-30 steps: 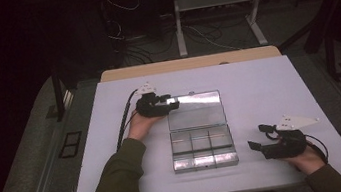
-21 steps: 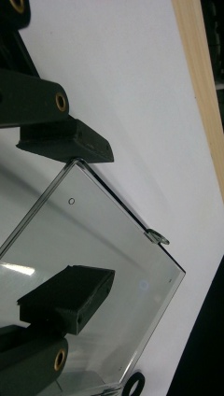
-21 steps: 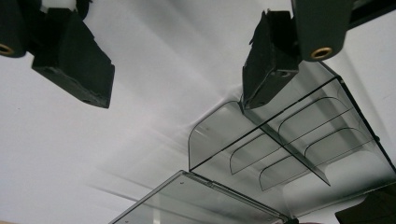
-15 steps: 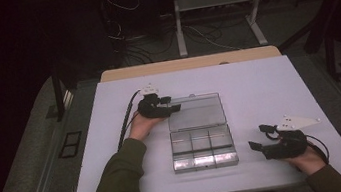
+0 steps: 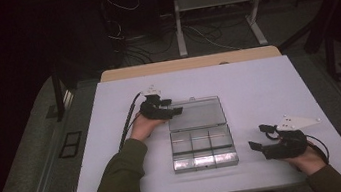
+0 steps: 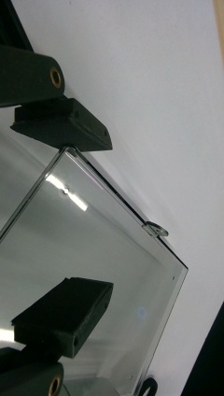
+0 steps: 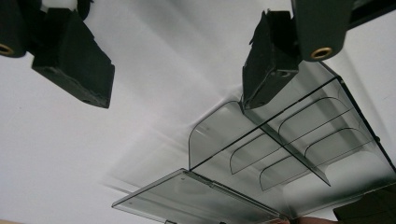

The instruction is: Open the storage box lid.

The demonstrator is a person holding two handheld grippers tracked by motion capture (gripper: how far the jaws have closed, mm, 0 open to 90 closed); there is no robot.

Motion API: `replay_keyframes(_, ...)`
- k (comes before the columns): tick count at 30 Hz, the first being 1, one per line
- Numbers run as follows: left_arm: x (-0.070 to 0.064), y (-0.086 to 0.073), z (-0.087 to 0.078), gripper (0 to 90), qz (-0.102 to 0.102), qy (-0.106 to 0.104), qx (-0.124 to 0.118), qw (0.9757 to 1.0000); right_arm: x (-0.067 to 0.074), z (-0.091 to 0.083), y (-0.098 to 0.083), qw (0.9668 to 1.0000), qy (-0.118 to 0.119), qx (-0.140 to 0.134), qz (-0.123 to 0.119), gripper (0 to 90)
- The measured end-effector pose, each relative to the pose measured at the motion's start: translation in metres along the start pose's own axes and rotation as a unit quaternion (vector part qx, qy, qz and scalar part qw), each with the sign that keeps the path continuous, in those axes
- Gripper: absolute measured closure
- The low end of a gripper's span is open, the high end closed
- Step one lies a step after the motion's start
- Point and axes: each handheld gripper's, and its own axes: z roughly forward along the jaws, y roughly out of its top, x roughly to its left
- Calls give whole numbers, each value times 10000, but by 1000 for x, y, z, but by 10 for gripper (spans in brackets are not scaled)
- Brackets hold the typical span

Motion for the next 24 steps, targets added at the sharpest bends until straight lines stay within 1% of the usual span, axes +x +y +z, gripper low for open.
replay_keyframes(7, 0, 0, 1, 253, 35, 34, 66, 10000, 0, 0, 0, 10000, 5, 0, -9, 249)
replay_keyframes(13, -1, 0, 2, 253, 8, 71, 124, 9999, 0, 0, 0, 10000, 8, 1, -12, 249)
replay_keyframes(19, -4, 1, 5, 256, 70, 201, 235, 9995, 0, 0, 0, 10000, 10, 0, -14, 249)
replay_keyframes(21, -5, 1, 6, 270, 132, 211, 260, 9994, 0, 0, 0, 10000, 13, -5, -5, 249)
replay_keyframes(24, -4, 0, 5, 265, 74, 226, 237, 9994, 0, 0, 0, 10000, 14, -4, -6, 249)
